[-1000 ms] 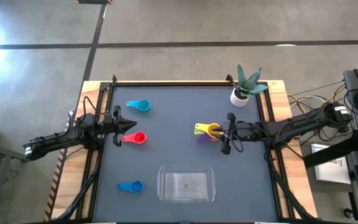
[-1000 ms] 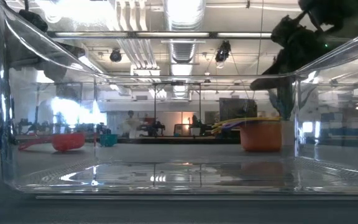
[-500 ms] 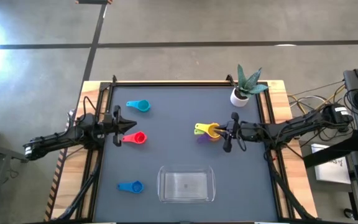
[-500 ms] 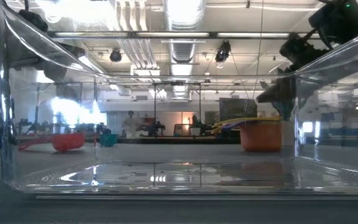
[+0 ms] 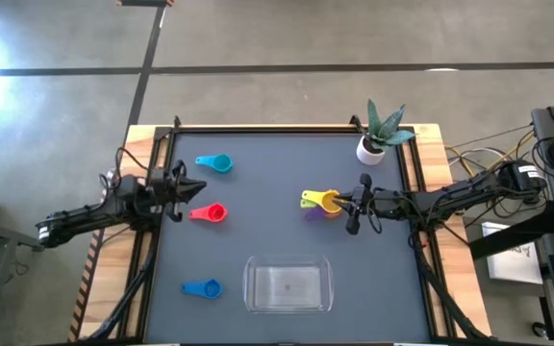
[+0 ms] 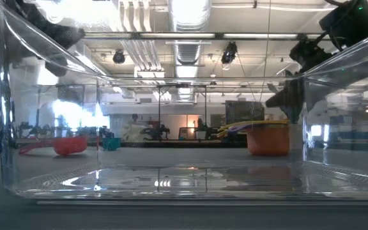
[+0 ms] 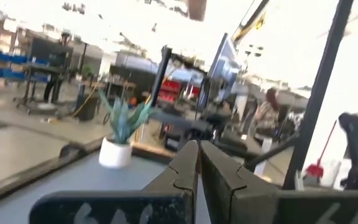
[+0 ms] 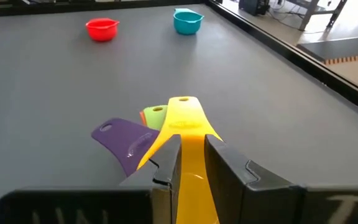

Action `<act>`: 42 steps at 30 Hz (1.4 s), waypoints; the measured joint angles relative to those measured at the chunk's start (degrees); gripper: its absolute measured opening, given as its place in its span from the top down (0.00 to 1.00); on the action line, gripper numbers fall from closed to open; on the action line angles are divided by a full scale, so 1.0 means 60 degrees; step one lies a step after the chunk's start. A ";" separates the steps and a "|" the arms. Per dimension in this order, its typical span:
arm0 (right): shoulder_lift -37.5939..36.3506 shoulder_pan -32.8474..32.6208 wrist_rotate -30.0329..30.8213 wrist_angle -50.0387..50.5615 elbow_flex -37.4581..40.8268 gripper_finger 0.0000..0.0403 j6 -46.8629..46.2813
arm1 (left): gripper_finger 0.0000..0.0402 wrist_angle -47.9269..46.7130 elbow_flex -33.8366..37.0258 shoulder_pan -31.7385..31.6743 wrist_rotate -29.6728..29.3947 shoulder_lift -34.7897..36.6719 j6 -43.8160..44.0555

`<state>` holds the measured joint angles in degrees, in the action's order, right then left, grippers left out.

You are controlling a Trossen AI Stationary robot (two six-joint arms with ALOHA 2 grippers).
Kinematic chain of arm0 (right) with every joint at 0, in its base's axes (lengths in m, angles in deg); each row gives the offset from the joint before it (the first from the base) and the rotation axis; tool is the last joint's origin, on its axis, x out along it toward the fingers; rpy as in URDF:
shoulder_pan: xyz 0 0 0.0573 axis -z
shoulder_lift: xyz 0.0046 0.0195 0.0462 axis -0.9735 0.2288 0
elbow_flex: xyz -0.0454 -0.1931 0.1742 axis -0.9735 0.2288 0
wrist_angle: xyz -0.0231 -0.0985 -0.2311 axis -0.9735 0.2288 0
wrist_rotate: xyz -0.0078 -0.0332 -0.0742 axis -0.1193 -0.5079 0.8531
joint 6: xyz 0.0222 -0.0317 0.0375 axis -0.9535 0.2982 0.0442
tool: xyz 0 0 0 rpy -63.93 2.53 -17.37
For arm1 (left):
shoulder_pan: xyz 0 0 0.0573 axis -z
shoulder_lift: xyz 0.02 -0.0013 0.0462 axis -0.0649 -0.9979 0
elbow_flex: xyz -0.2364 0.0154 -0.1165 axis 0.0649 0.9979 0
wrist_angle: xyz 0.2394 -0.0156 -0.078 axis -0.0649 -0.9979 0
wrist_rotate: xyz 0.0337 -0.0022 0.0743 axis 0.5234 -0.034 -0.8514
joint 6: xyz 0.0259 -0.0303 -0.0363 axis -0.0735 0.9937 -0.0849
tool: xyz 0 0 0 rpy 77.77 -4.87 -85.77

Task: Nest measuring cups in basket
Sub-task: Stack the light blue measuring cup on top of the yellow measuring cup

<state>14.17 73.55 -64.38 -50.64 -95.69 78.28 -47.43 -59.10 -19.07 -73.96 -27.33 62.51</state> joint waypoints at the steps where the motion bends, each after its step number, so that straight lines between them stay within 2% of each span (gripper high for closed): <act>1: 0.0000 0.0000 -0.0018 -0.0001 -0.0005 0.86 0.0000 | 1.00 0.0187 0.0000 0.0000 0.0003 0.0001 0.0012; 6: 0.0000 0.0000 -0.0024 0.0003 -0.0019 0.85 0.0001 | 1.00 0.1352 -0.0070 0.0000 -0.0154 -0.0144 0.0283; 8: 0.0000 0.0000 -0.0024 0.0003 -0.0019 0.85 0.0004 | 1.00 0.0908 -0.0637 0.0000 -0.0233 -0.0383 0.0162; 12: 0.0000 0.0000 -0.0024 0.0002 -0.0019 0.85 0.0050 | 1.00 -0.1732 -0.2541 0.0007 -0.1038 -0.1617 -0.0343; 18: 0.0000 0.0000 -0.0024 -0.0001 -0.0023 0.85 0.0063 | 1.00 -0.5973 -0.5665 0.0006 -0.4275 -0.4483 -0.0653; 21: 0.0000 0.0000 -0.0024 -0.0001 -0.0023 0.85 0.0029 | 0.98 -0.7369 -0.6773 -0.0004 -0.5045 -0.5768 -0.0519; 25: 0.0000 0.0000 -0.0025 -0.0044 -0.0023 0.85 0.0012 | 0.87 -0.8803 -0.7948 -0.0004 -0.5056 -0.7382 -0.0262; 29: 0.0000 0.0000 -0.0034 -0.0162 -0.0027 0.85 0.0012 | 0.69 -1.0130 -0.8786 -0.0076 -0.5303 -0.8885 -0.0235; 32: 0.0000 0.0000 -0.0208 -0.0172 -0.0027 0.85 0.0012 | 0.54 -1.0939 -0.9127 -0.0235 -0.5332 -0.9878 -0.0429; 35: 0.0000 -0.0004 -0.0318 -0.0175 -0.0027 0.85 0.0008 | 0.44 -1.1571 -0.9155 -0.0257 -0.4828 -1.0594 -0.0598; 38: 0.0000 -0.0003 -0.0315 -0.0175 -0.0027 0.85 0.0014 | 0.38 -1.1537 -0.9015 -0.0316 -0.4790 -1.1008 -0.0954; 42: 0.0000 -0.0001 -0.0313 -0.0337 -0.0027 0.85 0.0055 | 0.36 -1.0809 -0.9026 -0.0994 -0.4635 -1.1603 -0.1821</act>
<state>14.17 73.54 -66.26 -52.66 -95.85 78.61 -112.28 -113.25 -25.04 -101.77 -96.94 51.58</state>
